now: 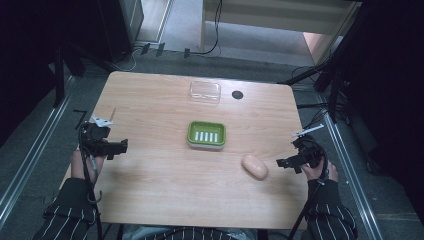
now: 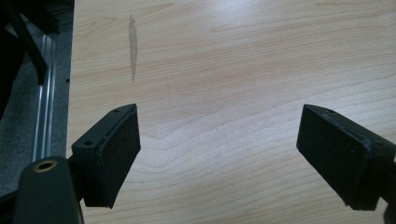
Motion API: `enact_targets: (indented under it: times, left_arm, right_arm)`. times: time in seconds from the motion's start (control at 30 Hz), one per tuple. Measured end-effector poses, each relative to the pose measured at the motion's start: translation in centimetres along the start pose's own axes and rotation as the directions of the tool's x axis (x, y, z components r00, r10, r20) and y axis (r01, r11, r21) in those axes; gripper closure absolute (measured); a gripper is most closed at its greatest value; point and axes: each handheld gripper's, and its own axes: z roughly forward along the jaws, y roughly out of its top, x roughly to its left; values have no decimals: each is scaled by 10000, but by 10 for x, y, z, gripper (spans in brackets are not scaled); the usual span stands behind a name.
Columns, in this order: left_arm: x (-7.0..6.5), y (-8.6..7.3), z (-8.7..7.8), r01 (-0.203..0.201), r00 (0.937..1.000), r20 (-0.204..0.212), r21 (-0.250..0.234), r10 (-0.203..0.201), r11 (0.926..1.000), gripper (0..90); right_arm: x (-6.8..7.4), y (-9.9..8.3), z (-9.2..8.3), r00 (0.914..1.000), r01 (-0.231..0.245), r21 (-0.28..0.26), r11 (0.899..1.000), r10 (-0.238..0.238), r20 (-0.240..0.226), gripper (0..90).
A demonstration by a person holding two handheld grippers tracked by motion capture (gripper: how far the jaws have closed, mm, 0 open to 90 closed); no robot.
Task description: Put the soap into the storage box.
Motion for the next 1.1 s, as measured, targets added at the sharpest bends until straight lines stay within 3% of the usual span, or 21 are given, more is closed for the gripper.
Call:
enact_targets:
  times: [0.43,0.77,1.1]
  left_arm:
    - [-2,2,2,-140,9998,111,1,140,9999,143]
    - [-3,1,1,-156,9998,124,-14,156,9999,143]
    - [-2,1,1,-97,9999,95,-31,97,9999,143]
  right_arm:
    - [6,1,-4,9993,305,28,9995,-305,197,0]
    - [17,7,-4,9965,825,252,9963,-829,135,0]
    - [28,16,-4,9902,1393,127,9902,-1394,59,10]
